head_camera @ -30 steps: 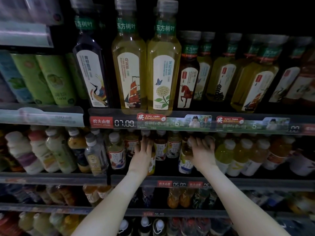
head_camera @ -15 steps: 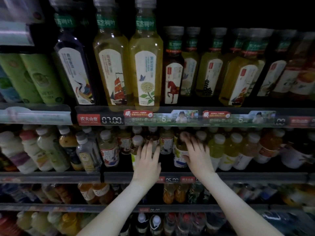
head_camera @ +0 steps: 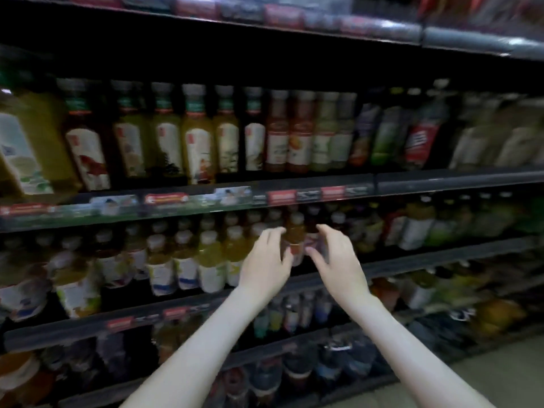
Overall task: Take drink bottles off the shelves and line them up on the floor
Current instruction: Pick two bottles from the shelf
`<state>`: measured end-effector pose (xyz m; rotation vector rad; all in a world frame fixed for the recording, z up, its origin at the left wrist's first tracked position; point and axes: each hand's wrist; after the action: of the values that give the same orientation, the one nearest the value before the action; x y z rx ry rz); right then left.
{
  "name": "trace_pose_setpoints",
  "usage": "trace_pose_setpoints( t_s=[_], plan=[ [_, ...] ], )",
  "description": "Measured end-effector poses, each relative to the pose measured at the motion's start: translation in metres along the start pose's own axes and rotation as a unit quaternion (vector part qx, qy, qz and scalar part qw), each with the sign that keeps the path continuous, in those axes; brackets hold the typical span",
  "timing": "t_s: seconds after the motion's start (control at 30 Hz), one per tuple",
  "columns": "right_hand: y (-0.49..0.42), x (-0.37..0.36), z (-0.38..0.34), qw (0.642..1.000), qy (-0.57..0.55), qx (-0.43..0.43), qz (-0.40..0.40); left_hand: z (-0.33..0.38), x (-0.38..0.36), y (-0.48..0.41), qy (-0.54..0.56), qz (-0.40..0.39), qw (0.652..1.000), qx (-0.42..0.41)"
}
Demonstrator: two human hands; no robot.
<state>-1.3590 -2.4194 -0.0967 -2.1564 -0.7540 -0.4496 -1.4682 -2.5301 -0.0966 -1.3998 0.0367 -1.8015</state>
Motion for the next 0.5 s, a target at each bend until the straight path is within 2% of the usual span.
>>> trace_pose_setpoints(
  t_s=[0.23,0.37,0.5],
  plan=[
    [0.015,0.179,0.07,0.998,0.048,-0.006,0.049,0.181,-0.05,-0.02,0.008,0.023,0.998,-0.056],
    [0.01,0.245,0.104,0.996,0.047,-0.015,0.078,0.243,-0.069,-0.039,-0.009,0.024,0.995,-0.101],
    [-0.003,0.291,0.142,0.993,0.05,-0.025,0.104,0.278,-0.091,-0.072,-0.044,0.016,0.993,-0.106]
  ],
)
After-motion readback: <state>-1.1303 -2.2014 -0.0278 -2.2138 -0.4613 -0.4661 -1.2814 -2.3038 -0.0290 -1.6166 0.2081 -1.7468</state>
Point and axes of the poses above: each hand's wrist, its own y-axis away from the middle knuckle, its own x-axis out of the back of the hand, z = x × y, and after that the axes turned 13 degrees about -y, right-handed
